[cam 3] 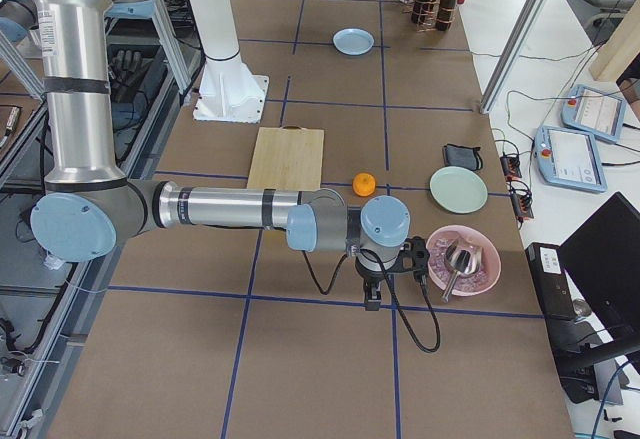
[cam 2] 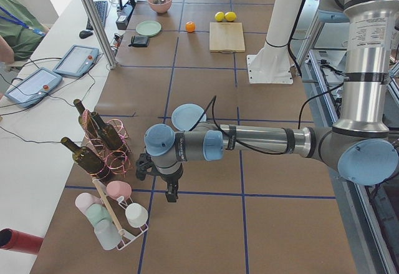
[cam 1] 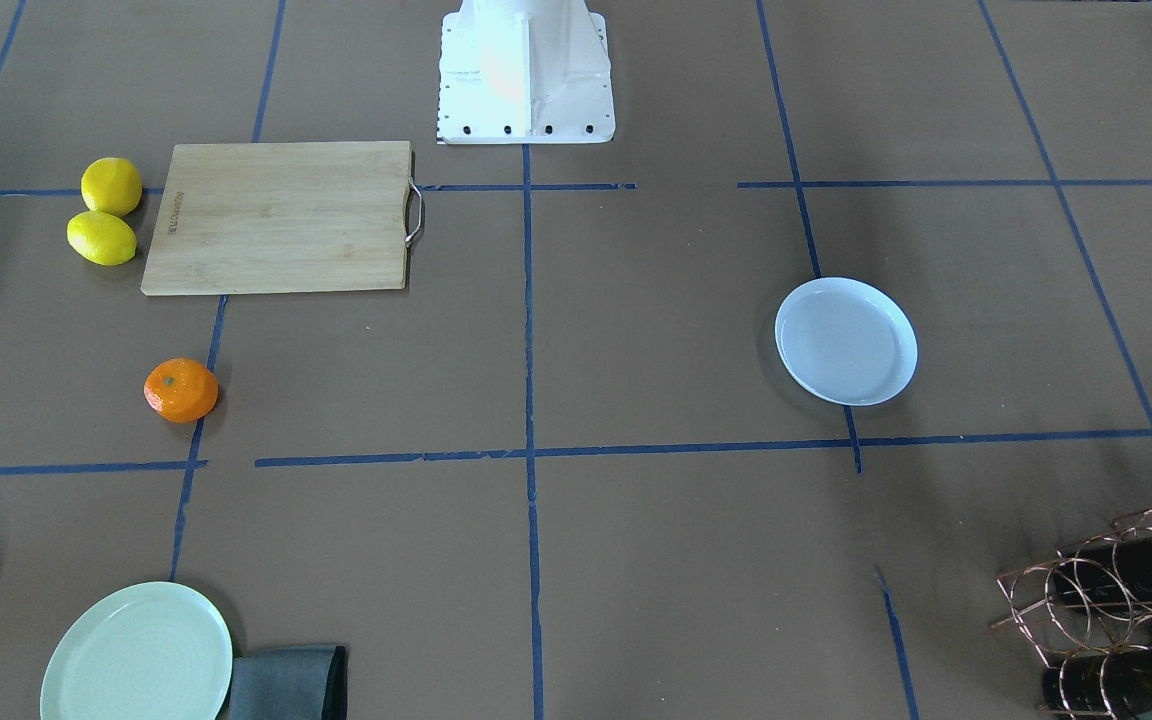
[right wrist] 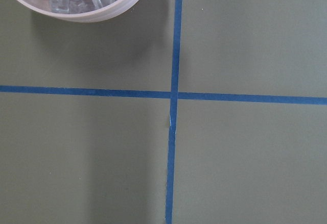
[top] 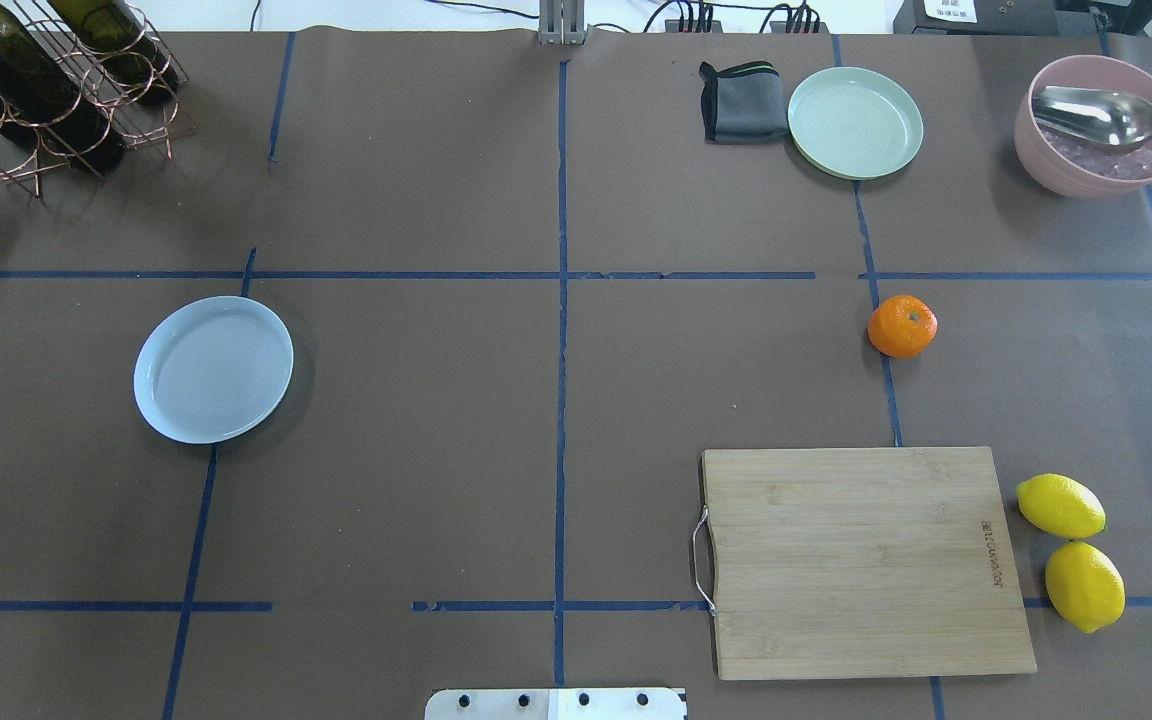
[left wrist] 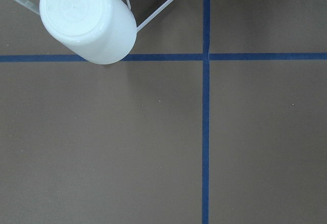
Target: Pick orange to plate
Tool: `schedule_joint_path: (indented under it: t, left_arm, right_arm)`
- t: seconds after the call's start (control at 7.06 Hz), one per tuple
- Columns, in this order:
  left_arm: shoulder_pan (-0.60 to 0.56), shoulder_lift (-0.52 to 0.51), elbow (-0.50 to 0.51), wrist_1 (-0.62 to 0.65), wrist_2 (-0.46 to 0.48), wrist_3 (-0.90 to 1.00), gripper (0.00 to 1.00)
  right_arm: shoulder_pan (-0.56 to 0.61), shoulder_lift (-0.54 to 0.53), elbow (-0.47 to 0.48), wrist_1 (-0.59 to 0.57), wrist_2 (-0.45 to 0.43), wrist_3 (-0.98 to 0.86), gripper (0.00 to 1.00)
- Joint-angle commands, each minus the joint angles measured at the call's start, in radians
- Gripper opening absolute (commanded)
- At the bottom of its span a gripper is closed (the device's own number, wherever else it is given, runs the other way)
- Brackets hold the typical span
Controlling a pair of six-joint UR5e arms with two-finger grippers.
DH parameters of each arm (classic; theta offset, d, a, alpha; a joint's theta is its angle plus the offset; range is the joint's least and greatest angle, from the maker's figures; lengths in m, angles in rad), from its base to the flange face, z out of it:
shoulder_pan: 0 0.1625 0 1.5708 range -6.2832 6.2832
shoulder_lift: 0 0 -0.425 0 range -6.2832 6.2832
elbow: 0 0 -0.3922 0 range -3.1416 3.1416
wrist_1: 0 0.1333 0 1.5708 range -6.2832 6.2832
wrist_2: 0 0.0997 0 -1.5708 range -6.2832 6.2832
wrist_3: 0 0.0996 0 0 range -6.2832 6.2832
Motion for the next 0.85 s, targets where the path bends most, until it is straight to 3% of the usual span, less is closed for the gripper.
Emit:
schedule_joint_path:
  t: [0.0, 0.28, 0.71]
  left_arm:
    - [0.0, -0.002, -0.01, -0.005, 0.001, 0.002, 1.0]
    - [0.001, -0.059, -0.03, -0.013, -0.001, 0.013, 1.0]
    - [0.104, -0.126, -0.073, -0.1, -0.001, 0.005, 1.0]
  right_arm:
    - [0.001, -0.003, 0.002, 0.004, 0.002, 0.006, 1.0]
    - [0.001, -0.003, 0.017, 0.007, 0.009, 0.016, 1.0]
    - [-0.033, 0.044, 0.051, 0.015, 0.017, 0.032, 1.0]
